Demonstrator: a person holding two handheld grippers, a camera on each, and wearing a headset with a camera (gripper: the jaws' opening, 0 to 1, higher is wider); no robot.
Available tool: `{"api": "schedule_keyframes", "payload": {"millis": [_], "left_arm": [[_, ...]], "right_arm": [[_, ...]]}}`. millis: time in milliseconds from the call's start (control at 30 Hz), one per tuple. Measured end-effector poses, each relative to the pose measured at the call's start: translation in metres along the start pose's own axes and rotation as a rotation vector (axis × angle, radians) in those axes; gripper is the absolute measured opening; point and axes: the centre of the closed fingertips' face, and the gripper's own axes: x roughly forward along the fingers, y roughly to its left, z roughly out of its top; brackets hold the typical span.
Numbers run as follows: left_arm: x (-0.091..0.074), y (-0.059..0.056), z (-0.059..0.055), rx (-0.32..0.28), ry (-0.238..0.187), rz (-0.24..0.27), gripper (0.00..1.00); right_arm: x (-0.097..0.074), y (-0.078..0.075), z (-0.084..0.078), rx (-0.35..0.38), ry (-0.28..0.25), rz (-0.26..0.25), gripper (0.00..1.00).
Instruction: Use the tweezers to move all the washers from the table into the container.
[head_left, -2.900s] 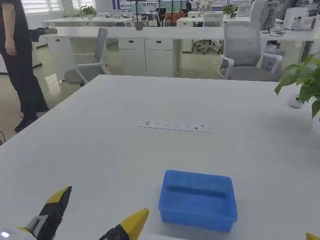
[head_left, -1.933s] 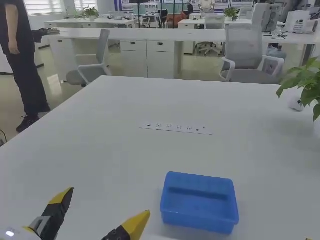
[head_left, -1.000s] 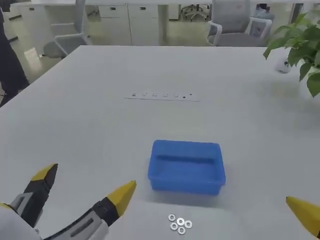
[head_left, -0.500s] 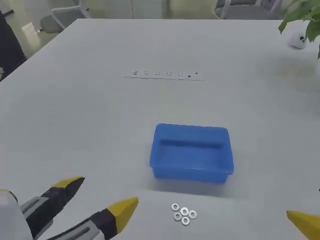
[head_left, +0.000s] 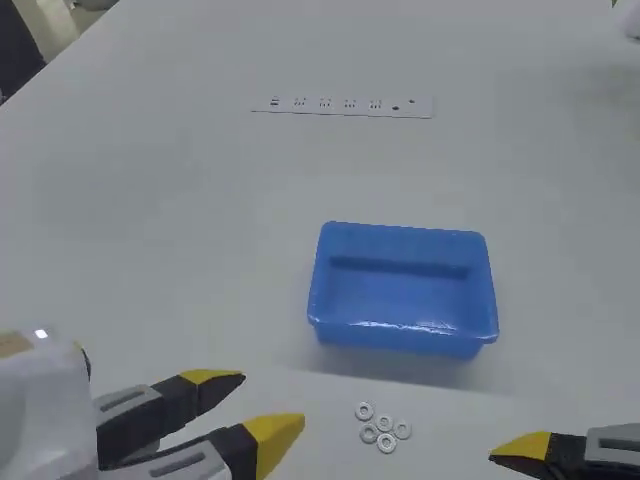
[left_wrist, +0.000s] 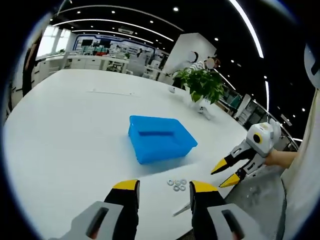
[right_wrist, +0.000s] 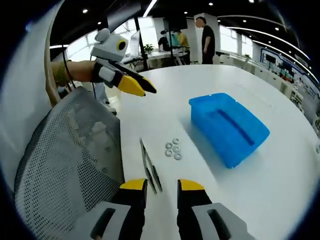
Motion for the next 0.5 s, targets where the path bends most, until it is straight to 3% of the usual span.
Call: {"api": "schedule_keyframes", "payload": {"millis": [233, 500], "left_arm": [[0.014, -0.009, -0.005, 0.090, 0.109, -0.078, 0.41], [0.027, -0.013, -0.029, 0.285, 0.263, -0.129, 0.39]], "right_arm": [[0.004, 0.003, 0.014, -0.025, 0.000, 0.053, 0.21], [-0.008, -0.004, -0.002, -0.026, 0.040, -0.004, 0.19]]}}
